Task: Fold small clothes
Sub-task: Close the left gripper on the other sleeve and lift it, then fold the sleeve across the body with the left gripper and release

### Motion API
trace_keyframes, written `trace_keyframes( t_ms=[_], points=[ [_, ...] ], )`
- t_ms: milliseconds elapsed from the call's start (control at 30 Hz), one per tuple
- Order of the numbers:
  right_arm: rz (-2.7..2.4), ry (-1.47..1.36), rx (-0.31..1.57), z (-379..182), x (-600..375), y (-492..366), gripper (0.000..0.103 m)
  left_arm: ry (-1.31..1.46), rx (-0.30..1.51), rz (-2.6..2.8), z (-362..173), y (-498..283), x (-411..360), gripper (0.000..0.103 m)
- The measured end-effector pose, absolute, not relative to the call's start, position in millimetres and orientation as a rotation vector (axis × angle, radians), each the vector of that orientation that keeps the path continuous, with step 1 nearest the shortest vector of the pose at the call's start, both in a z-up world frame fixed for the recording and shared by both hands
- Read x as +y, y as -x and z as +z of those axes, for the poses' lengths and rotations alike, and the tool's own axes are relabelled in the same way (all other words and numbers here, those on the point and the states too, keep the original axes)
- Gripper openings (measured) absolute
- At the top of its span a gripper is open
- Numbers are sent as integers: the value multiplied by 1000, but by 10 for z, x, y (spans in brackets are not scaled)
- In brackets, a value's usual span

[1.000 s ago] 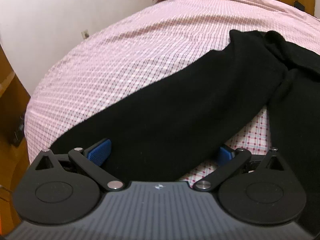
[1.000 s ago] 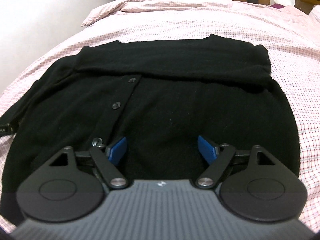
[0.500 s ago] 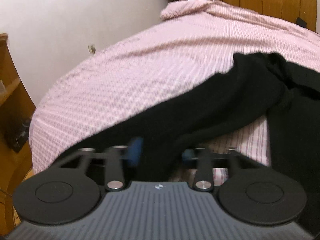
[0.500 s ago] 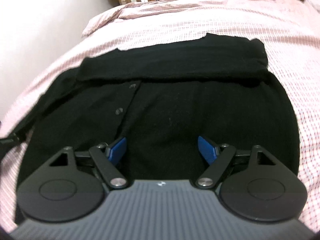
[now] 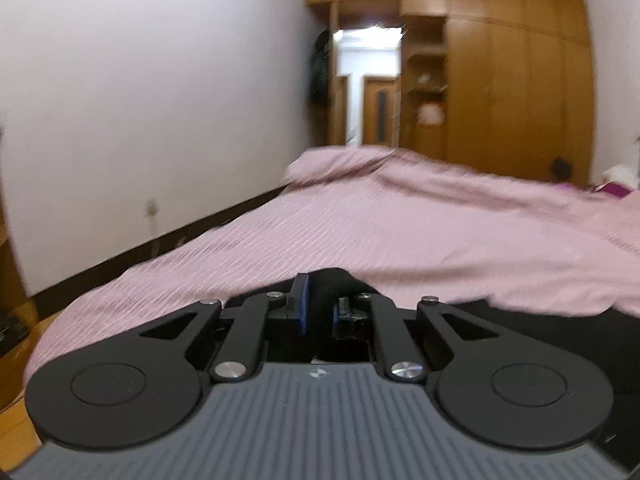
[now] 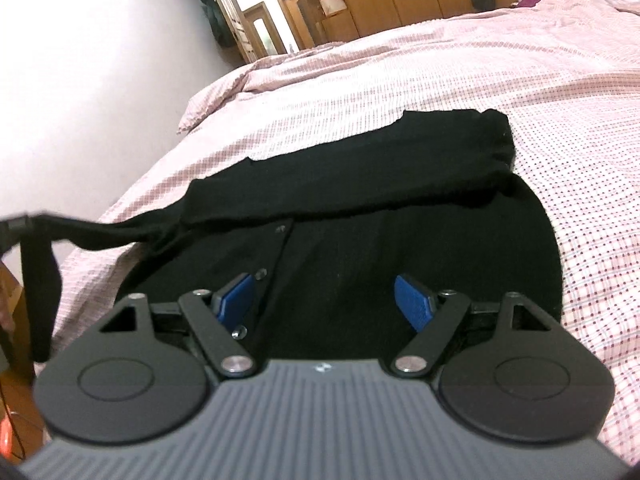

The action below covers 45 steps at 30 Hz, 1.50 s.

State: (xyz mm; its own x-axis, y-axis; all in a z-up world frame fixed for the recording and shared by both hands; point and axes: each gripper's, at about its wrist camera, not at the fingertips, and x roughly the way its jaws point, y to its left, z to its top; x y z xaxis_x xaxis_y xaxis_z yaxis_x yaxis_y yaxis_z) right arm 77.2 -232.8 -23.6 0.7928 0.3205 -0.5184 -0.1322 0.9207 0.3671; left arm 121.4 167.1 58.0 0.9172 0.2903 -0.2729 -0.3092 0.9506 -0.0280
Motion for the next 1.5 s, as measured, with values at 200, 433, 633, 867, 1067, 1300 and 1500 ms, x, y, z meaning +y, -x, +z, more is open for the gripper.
trace_keyframes(
  t_ms=[200, 433, 633, 867, 1067, 1300, 1500],
  points=[
    [221, -339, 601, -260, -2403, -775, 79, 57, 217, 127, 850, -1399, 1066, 13],
    [165, -357, 570, -274, -2587, -738, 79, 50, 292, -49, 725, -1737, 306, 13],
    [113, -353, 572, -342, -2744, -756, 79, 46, 449, -132, 269, -2204, -212, 13],
    [104, -373, 599, -473, -2835, -805, 79, 36, 679, -157, -380, -2619, -432, 19],
    [99, -371, 613, -537, -2842, -821, 79, -27, 730, -120, -499, -2547, -452, 49],
    [103, -362, 606, -488, -2800, -800, 79, -33, 743, -63, -291, -2384, -330, 76],
    [120, -344, 590, -413, -2757, -772, 79, 1, 757, -54, -121, -2181, -150, 79]
  ],
)
